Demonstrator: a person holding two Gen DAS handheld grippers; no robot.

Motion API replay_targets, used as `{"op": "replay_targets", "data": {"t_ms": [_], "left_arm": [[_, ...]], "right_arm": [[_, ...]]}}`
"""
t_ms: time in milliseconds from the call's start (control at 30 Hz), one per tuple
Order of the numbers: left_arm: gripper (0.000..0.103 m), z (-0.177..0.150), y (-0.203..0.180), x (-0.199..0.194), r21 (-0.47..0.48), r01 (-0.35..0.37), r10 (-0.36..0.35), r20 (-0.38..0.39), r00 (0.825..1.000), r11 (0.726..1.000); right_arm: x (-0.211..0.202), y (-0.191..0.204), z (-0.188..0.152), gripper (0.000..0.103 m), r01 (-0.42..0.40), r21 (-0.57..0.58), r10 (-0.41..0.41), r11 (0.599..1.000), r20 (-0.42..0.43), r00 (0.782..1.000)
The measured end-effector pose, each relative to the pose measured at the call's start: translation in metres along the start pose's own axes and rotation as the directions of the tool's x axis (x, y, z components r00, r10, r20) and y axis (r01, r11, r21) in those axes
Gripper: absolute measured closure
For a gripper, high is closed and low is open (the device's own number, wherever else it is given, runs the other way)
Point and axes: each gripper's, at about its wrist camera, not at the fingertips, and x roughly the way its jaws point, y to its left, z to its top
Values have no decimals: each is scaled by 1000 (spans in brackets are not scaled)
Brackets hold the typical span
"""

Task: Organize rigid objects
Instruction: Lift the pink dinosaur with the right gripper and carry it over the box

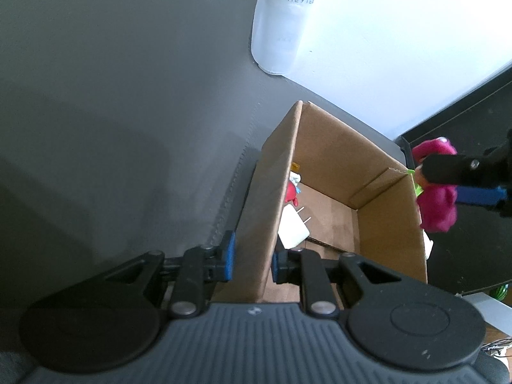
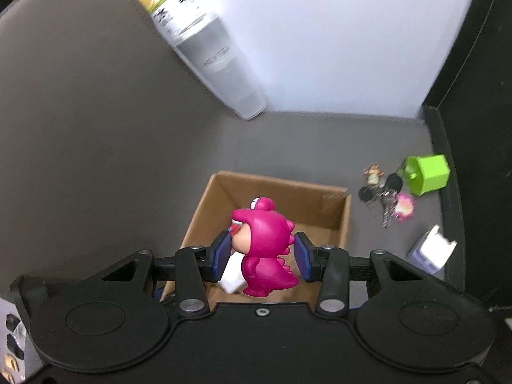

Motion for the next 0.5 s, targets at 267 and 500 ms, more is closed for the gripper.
{"op": "replay_targets", "data": {"t_ms": [267, 500], "left_arm": [[83, 1, 4, 0, 2, 5, -5, -3, 1000, 1000], [83, 2, 5, 2, 3, 8, -8, -4, 1000, 1000]], "right_arm": [[18, 17, -13, 60, 1, -21, -2, 1000, -58, 998], [43, 22, -15, 60, 60, -84, -71, 995, -143, 987]]}}
